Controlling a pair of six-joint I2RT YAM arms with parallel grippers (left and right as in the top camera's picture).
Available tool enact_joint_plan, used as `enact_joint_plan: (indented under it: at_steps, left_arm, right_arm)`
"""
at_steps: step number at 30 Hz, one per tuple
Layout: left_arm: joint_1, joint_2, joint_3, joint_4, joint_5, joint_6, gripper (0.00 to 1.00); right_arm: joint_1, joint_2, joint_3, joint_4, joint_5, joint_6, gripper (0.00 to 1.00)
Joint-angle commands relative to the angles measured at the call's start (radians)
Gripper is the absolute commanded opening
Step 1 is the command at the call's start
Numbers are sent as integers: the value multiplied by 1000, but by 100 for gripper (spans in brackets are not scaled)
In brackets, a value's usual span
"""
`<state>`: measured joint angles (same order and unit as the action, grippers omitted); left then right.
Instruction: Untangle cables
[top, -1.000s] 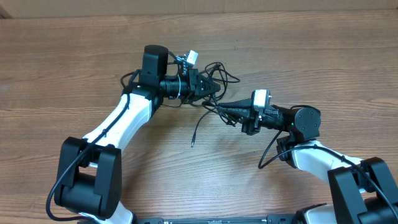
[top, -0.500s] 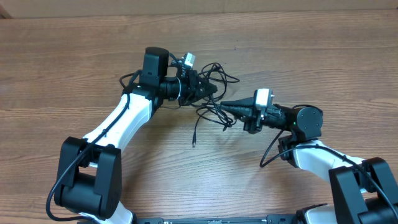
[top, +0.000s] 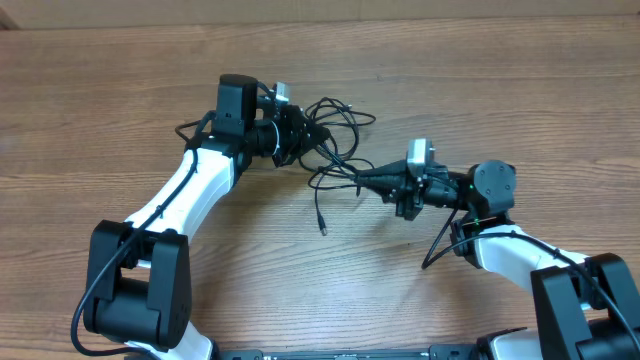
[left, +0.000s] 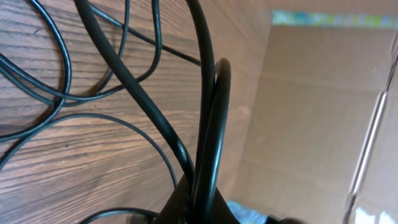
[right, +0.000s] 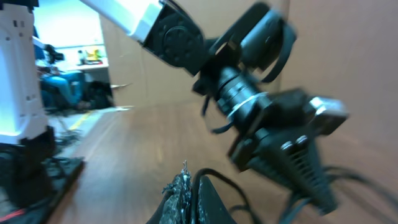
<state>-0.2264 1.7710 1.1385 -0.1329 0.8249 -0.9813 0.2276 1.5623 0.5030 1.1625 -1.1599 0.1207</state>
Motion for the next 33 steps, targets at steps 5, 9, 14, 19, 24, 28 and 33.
enact_joint_plan:
  at_steps: [5, 9, 14, 19, 24, 28, 33]
  left_arm:
    - [-4, -11, 9, 77, -12, -217, 4]
    - [-4, -11, 9, 140, 23, -255, 4]
    - [-4, -11, 9, 199, 60, -276, 4]
    - [-3, -11, 9, 201, 71, -268, 4]
    - [-3, -11, 9, 201, 102, -200, 4]
    - [-3, -11, 9, 200, 160, -73, 4]
    - [-2, -11, 9, 190, 244, 47, 4]
  right_arm:
    - [39, -11, 10, -113, -39, 6, 4]
    - [48, -11, 10, -156, -39, 6, 7]
    - [48, -11, 10, -182, -39, 6, 72]
    - [48, -11, 10, -180, -39, 6, 100]
    - [46, -11, 10, -163, -27, 6, 100]
    - [45, -11, 10, -153, 46, 6, 100]
    - [36, -11, 10, -139, 138, 5, 100]
